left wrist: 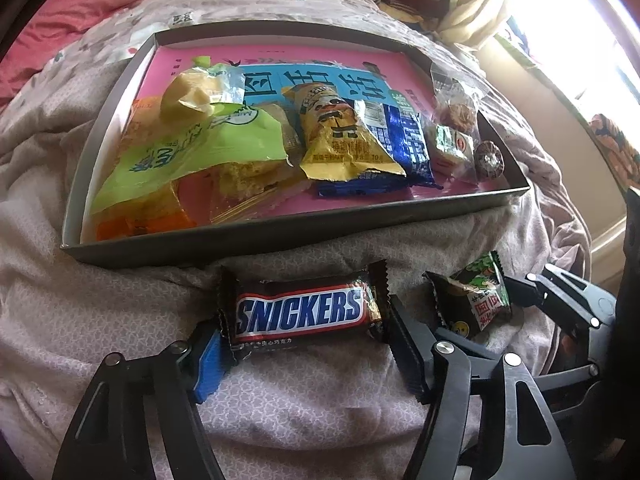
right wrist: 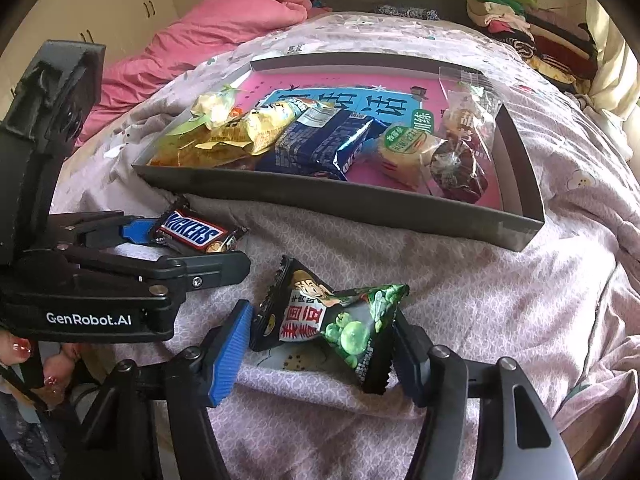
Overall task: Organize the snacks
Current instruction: 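Close the left gripper on the Snickers bar while the right gripper grasps the green candy bag, then lift and carry the Snickers bar and green candy bag over the tray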
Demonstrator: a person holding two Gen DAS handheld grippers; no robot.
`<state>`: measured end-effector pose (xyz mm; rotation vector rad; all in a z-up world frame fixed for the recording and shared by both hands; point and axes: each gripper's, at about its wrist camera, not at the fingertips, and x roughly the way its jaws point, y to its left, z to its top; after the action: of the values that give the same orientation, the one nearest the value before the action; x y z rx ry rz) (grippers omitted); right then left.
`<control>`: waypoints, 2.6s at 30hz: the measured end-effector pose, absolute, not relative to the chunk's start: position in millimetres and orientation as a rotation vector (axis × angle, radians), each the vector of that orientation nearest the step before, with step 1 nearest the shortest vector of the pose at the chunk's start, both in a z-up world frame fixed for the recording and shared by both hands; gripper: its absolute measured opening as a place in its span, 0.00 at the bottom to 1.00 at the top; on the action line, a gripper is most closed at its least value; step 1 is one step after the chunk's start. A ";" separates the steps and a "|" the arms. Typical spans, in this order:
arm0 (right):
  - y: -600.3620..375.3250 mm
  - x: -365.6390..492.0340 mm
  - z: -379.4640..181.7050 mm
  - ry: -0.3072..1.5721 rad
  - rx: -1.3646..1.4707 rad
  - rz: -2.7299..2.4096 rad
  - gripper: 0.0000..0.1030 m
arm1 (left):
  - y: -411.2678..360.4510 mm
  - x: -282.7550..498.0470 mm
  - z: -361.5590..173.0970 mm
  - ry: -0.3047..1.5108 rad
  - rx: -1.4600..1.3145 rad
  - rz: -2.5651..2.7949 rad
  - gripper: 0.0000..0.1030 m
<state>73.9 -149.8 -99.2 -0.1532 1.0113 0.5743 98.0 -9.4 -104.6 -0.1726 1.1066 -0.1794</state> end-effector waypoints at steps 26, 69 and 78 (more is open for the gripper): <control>-141.0 61.5 -91.2 0.986 -0.169 0.693 0.45 | 9.9 84.6 -97.0 1.105 -0.224 -0.201 0.54; -166.4 61.2 -53.3 0.819 -0.048 0.668 0.44 | 15.9 64.0 -47.2 0.974 -0.192 -0.160 0.54; -176.5 62.7 -45.6 0.780 -0.028 0.644 0.44 | 8.2 62.2 -29.4 0.921 -0.180 -0.170 0.54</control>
<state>62.7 -176.5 -45.6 -0.0275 0.7796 0.6437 62.1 8.2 -29.4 -0.1802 0.9214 -0.1697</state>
